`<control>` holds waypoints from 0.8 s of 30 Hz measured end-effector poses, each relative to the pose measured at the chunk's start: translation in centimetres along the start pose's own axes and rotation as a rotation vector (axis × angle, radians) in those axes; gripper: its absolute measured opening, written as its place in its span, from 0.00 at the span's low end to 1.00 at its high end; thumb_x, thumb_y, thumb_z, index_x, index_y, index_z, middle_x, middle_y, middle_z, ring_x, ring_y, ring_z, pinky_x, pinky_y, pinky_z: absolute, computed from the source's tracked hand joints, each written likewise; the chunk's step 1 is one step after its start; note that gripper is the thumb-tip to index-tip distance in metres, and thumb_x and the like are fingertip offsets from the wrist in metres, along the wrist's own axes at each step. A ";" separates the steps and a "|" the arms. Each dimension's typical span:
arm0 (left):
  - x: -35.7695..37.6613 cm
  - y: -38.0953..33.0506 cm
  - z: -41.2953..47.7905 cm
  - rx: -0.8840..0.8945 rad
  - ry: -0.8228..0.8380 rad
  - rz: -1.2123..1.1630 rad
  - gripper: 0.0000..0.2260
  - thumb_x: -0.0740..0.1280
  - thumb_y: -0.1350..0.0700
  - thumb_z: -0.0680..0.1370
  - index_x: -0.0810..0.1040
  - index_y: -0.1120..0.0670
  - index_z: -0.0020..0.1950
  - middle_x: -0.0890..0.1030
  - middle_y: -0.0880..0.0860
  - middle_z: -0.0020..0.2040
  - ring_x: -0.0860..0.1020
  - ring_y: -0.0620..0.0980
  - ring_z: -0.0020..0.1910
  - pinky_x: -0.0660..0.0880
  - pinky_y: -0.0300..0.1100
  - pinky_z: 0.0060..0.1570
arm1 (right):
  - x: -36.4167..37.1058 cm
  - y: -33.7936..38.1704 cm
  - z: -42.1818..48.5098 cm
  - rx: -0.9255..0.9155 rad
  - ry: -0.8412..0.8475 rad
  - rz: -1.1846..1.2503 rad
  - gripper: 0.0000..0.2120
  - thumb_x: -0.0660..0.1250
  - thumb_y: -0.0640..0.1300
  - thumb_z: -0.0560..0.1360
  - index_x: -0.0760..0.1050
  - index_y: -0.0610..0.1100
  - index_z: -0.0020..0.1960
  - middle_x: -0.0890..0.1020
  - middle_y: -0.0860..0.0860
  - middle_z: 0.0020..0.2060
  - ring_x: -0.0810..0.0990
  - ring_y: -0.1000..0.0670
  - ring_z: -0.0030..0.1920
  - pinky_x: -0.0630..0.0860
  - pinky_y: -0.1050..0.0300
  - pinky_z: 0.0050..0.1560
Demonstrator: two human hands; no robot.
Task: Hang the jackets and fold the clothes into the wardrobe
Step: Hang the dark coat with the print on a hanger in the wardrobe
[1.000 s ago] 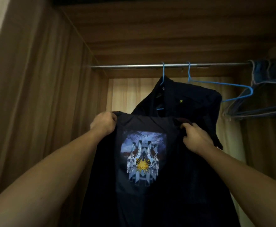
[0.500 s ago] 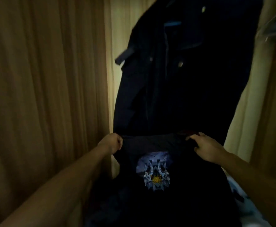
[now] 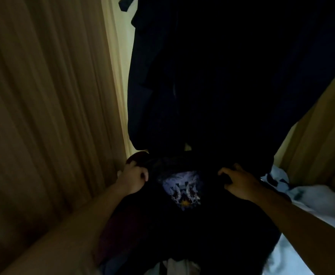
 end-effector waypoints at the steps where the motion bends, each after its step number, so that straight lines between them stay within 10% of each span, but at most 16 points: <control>1: -0.2 -0.4 -0.4 0.016 -0.093 -0.072 0.14 0.65 0.57 0.76 0.76 0.38 0.37 0.71 0.50 0.62 0.69 0.53 0.66 0.67 0.59 0.67 | -0.4 0.3 -0.8 -0.017 -0.030 0.026 0.20 0.70 0.44 0.77 0.72 0.58 0.66 0.68 0.46 0.67 0.77 0.43 0.58 0.77 0.53 0.59; 5: -2.6 -2.9 -1.6 0.210 -0.312 -0.242 0.15 0.68 0.62 0.74 0.78 0.39 0.42 0.74 0.50 0.70 0.72 0.53 0.70 0.68 0.52 0.71 | -3.0 1.9 -4.2 -0.089 -0.152 0.116 0.25 0.70 0.44 0.78 0.67 0.55 0.72 0.72 0.49 0.65 0.76 0.49 0.59 0.74 0.56 0.59; 11: -10.1 -11.0 -3.5 0.413 -0.039 -0.249 0.10 0.66 0.59 0.80 0.82 0.50 0.59 0.82 0.47 0.57 0.79 0.44 0.58 0.74 0.41 0.63 | -10.6 4.7 -8.0 -0.093 -0.117 0.054 0.16 0.68 0.52 0.80 0.71 0.56 0.66 0.78 0.53 0.55 0.78 0.55 0.50 0.74 0.59 0.51; 24: -28.5 -30.0 -7.9 0.720 -0.231 -0.058 0.10 0.67 0.54 0.78 0.82 0.46 0.58 0.83 0.42 0.48 0.80 0.39 0.47 0.77 0.39 0.55 | -31.6 9.3 -17.6 0.004 -0.376 -0.182 0.16 0.66 0.60 0.79 0.75 0.50 0.57 0.79 0.53 0.48 0.77 0.50 0.49 0.72 0.56 0.44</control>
Point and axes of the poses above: each hand's wrist, its own z-axis towards the middle knuckle, its own x-axis out of the palm, y = z × x, the point moved 1 cm from there along z, towards the middle knuckle
